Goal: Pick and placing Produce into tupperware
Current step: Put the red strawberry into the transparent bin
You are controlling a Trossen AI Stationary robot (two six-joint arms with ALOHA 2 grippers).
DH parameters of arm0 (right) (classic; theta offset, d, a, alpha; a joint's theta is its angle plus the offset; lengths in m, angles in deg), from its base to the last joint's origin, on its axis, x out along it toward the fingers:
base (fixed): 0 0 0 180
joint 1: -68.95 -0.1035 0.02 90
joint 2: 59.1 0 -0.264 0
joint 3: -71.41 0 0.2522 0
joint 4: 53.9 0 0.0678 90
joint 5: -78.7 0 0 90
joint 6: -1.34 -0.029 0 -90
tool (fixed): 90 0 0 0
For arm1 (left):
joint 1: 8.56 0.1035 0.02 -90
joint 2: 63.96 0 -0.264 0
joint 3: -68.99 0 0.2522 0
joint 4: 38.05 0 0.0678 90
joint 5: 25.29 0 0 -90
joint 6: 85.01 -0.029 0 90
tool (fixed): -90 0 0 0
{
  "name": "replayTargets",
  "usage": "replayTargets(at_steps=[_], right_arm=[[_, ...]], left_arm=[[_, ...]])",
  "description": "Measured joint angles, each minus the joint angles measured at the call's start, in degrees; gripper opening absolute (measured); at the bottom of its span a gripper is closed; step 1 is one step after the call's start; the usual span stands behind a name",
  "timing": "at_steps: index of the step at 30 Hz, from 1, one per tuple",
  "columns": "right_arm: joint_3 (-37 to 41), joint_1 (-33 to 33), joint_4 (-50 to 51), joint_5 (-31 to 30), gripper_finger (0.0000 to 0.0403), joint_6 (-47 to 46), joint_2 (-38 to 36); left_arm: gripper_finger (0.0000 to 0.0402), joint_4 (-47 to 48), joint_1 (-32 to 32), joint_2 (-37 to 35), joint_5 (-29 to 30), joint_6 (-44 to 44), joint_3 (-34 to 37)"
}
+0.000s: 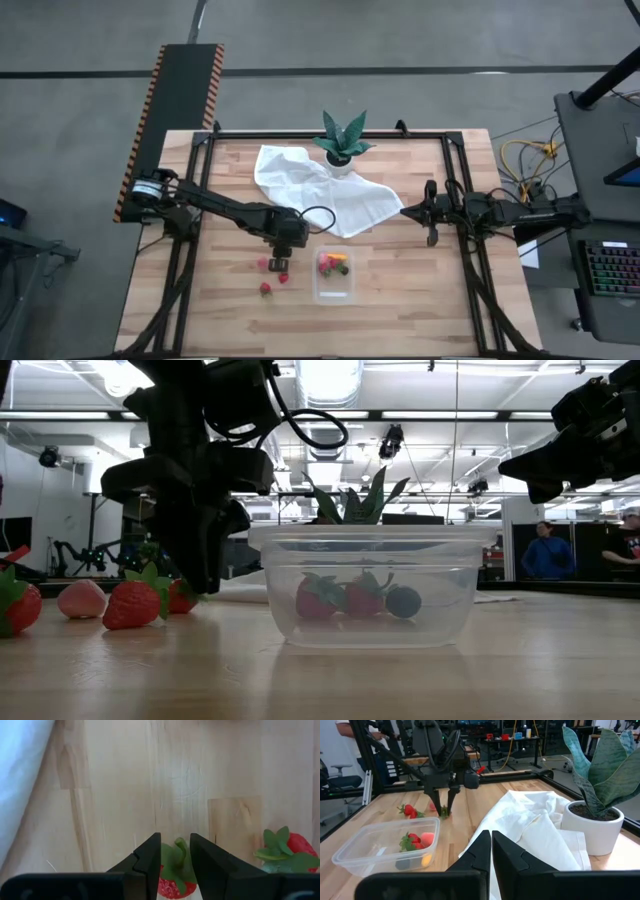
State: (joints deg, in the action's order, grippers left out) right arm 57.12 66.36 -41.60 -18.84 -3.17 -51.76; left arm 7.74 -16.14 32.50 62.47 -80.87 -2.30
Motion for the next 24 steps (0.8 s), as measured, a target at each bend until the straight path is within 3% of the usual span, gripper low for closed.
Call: replayTargets(at_steps=[13,21,24], right_arm=[[0.0,0.0,0.02,0.0,0.0009,0.0,0.0],[0.0,-0.01,0.01,0.01,0.0009,0.02,0.0],[0.0,-0.02,0.02,0.0,0.0009,0.0,0.0]], left_arm=[[0.0086,0.17,0.0,-0.01,-0.04,-0.04,-0.01],[0.0013,0.37,0.0,-0.01,-0.33,-0.07,-0.01],[0.0005,0.86,0.02,-0.01,-2.16,-0.08,-0.01]])
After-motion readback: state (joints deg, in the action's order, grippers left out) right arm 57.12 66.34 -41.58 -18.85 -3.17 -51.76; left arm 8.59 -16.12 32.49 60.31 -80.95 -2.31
